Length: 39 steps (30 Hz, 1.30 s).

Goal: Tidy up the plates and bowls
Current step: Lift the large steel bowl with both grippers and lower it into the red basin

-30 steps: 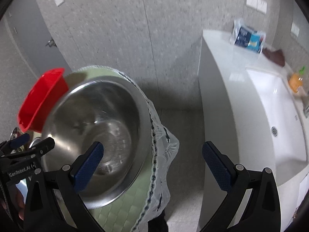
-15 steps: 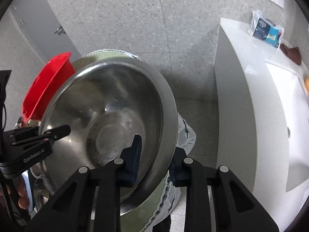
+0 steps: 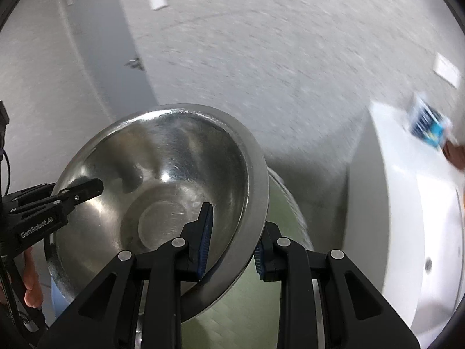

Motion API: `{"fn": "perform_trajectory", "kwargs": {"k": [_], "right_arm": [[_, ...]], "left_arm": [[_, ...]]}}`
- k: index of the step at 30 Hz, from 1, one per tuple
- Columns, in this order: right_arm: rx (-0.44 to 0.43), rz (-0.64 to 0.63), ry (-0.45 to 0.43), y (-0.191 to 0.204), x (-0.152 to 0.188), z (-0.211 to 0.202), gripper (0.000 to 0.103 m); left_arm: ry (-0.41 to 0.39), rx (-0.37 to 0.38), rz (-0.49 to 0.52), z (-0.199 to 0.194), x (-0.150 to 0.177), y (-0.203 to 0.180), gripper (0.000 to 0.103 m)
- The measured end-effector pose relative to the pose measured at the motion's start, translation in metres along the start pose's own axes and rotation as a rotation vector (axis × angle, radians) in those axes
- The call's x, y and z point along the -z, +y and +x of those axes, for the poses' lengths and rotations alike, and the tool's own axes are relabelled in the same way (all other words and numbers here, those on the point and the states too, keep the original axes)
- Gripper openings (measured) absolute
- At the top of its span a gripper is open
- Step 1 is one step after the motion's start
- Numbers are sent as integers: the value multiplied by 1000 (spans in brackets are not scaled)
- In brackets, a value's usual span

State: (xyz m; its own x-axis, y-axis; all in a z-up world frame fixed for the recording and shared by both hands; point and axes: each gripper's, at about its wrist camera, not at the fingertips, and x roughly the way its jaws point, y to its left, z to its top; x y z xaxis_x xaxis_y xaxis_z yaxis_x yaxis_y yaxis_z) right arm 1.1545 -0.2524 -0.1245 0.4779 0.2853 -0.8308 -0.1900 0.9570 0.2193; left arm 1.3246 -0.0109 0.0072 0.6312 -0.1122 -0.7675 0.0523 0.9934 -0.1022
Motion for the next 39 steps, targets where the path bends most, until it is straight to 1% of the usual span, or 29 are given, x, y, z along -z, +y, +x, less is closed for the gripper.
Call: {"fn": "perform_trajectory", "kwargs": {"k": [1,2,4,8,9,10,11,13,14,17,21,23,26,28,30,32,33,35,36,37,38,39], "right_arm": [[-10,-13,0,8,-5,5,25],[-28,-38,10,22,-15,18,25],[-54,-66,30,42,-25,38,25],[-83,-124,97,77,-36,84,25],[-80,-138,109,84,-38,93,25],[-78,-154,121,91,-38,103,25],[-75,-170,139,98,-39,115,25],[-68,-188,169,106,-37,129,25],[-66,-195,178,108,-36,132,25],[-46,-212,208,111,-32,146,25],[-12,-236,218,113,-31,153,25],[-7,-244,229,114,-30,155,28],[-4,-251,232,116,-30,154,30],[-4,-253,231,117,-30,153,32],[-19,-253,234,117,-30,152,37],[-32,-252,235,117,-31,152,45],[-40,-251,236,118,-30,151,47],[-40,-252,232,119,-31,147,54],[-37,-252,233,118,-31,146,56],[-41,-249,232,118,-31,144,59],[-54,-244,226,117,-31,141,59],[-58,-241,224,116,-32,140,59]], "left_arm": [[3,-17,-14,3,-2,12,18],[9,-32,-29,9,-4,25,18],[33,-56,-65,20,-5,50,18],[78,-106,-110,58,-9,90,18],[84,-109,-117,47,1,105,18],[96,-113,-126,49,-1,111,18],[109,-121,-131,61,-1,116,18],[130,-125,-134,65,-3,126,18],[147,-126,-135,76,0,129,19],[178,-122,-135,90,-3,136,19],[198,-121,-128,108,-11,137,20],[210,-116,-132,113,-12,137,20],[229,-122,-129,121,-11,135,21],[229,-128,-126,122,-10,133,24],[231,-133,-125,122,-10,131,27],[234,-125,-131,123,-10,132,30],[236,-122,-138,124,-10,132,32],[238,-116,-142,120,-8,131,38],[236,-119,-140,121,-9,129,42],[232,-122,-136,114,-7,128,48],[225,-128,-129,109,-5,124,53],[218,-135,-122,106,-5,121,65]]}}
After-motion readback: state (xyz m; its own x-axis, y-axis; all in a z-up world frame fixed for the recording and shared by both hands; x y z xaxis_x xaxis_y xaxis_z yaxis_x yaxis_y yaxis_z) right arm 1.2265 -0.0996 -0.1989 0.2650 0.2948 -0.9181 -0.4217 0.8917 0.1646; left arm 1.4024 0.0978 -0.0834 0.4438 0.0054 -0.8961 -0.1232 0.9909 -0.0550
